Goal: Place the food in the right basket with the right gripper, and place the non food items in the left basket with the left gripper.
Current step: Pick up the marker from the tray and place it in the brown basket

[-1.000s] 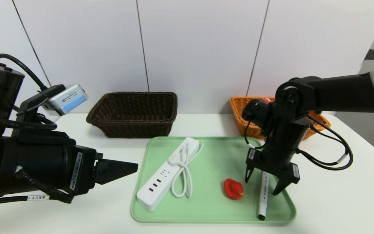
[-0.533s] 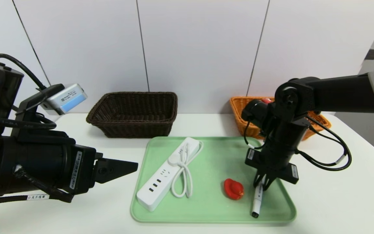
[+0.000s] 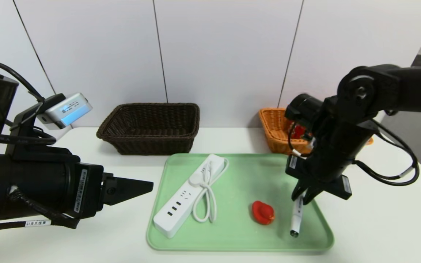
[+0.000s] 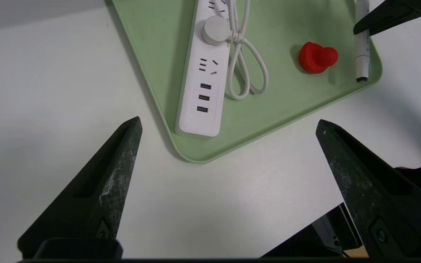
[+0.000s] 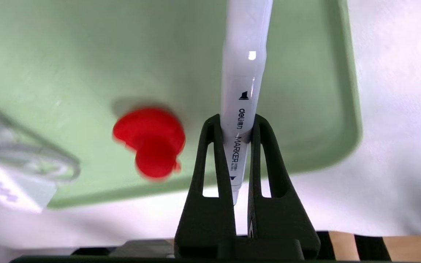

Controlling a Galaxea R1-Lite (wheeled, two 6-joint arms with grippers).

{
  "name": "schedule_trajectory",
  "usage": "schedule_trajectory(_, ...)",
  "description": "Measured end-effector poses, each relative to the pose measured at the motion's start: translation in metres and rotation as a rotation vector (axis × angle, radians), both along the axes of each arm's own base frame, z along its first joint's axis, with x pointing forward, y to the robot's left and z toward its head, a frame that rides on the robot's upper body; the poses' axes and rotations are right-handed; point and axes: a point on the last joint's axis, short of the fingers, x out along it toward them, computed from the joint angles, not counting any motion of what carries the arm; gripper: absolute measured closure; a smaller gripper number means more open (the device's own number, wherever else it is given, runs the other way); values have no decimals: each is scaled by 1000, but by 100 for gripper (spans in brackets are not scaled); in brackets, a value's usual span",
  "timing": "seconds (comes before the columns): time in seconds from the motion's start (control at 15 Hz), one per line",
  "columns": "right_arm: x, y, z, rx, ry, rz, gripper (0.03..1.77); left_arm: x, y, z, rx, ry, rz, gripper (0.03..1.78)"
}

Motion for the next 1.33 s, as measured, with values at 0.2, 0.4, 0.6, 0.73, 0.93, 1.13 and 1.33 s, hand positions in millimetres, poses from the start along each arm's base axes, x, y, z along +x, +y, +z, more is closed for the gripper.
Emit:
schedule_trajectory(0.2, -27, -10, 50, 56, -156, 21, 165, 0, 0, 0, -2, 0, 0, 12)
schedule_trajectory(0.4, -45, -3, 105, 177, -411, 67, 165, 0, 0, -1, -2, 4, -1, 12)
schedule_trajectory(0.6, -45, 21, 146, 284, -741, 99, 165, -1, 0, -2, 1, 8, -1, 12)
schedule_trajectory(0.73, -37, 46, 159, 294, -964, 122, 165, -2, 1, -2, 0, 7, 0, 12)
schedule_trajectory(0.93, -12, 79, 155, 228, -1190, 154, 165, -4, 3, -1, -3, 2, -1, 12)
schedule_trajectory(1.13, 8, 99, 133, 159, -1221, 246, 165, -6, 4, -1, -5, -1, -1, 12)
schedule_trajectory(1.33, 25, 117, 120, 184, -1284, 278, 165, -8, 5, -2, -4, 0, 0, 12)
